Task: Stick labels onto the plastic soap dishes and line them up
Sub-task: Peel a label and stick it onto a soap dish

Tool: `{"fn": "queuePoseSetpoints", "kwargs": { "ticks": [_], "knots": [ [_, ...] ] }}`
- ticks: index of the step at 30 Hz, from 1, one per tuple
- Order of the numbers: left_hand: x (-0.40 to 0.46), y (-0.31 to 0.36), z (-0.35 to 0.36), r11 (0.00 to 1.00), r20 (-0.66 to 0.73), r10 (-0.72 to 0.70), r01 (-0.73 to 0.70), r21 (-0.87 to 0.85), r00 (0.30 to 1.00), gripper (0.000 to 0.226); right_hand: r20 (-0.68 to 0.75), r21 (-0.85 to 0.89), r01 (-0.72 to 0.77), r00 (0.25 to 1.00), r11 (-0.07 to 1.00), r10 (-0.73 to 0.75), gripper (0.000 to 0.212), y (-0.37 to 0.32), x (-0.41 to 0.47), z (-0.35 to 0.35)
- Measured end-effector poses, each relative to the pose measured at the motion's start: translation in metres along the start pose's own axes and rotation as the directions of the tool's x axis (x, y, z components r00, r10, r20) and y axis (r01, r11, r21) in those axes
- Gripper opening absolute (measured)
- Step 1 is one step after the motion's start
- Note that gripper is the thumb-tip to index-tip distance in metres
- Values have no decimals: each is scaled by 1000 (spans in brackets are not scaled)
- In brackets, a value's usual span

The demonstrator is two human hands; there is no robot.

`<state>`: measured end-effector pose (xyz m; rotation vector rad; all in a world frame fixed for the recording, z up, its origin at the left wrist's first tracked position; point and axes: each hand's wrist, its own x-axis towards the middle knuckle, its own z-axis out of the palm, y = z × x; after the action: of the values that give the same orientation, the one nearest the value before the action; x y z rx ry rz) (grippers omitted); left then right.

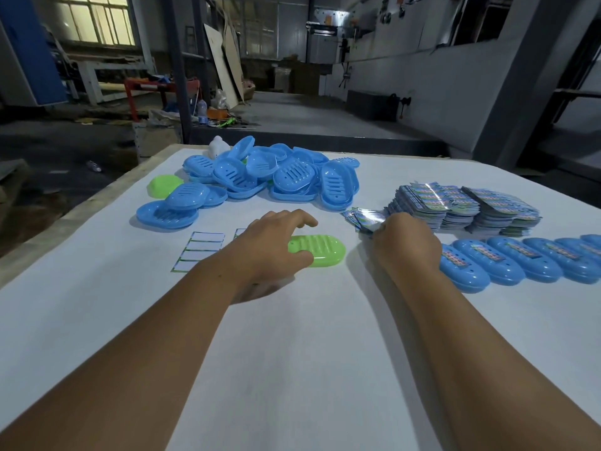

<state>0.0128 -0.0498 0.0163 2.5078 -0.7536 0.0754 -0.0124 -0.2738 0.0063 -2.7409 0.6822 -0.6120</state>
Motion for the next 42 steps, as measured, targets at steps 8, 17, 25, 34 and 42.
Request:
{"fn": "queuePoseSetpoints", "kwargs": {
  "ticks": [8,17,25,34,42],
  "knots": [
    [3,4,5,989,-224,-61,29,-143,973,21,-82,139,19,997,990,-8,20,-3,-8,-2],
    [10,7,-6,774,-207,-420,230,-590,883,44,-372,338,597,795,727,-480,9,-39,-38,-3],
    [10,2,-13,665,-187,-434,173,-726,881,11,-273,509,572,816,644,-510,27,-49,-51,1],
    [4,9,-9,739,-135,-274,118,-663,952,10,10,909,75,980,409,-201,18,-49,-43,-11],
    [5,11,-14,772,-166,-321,156,-616,932,23,120,947,-90,989,309,-81,16,-46,-34,-5]
  ]
}}
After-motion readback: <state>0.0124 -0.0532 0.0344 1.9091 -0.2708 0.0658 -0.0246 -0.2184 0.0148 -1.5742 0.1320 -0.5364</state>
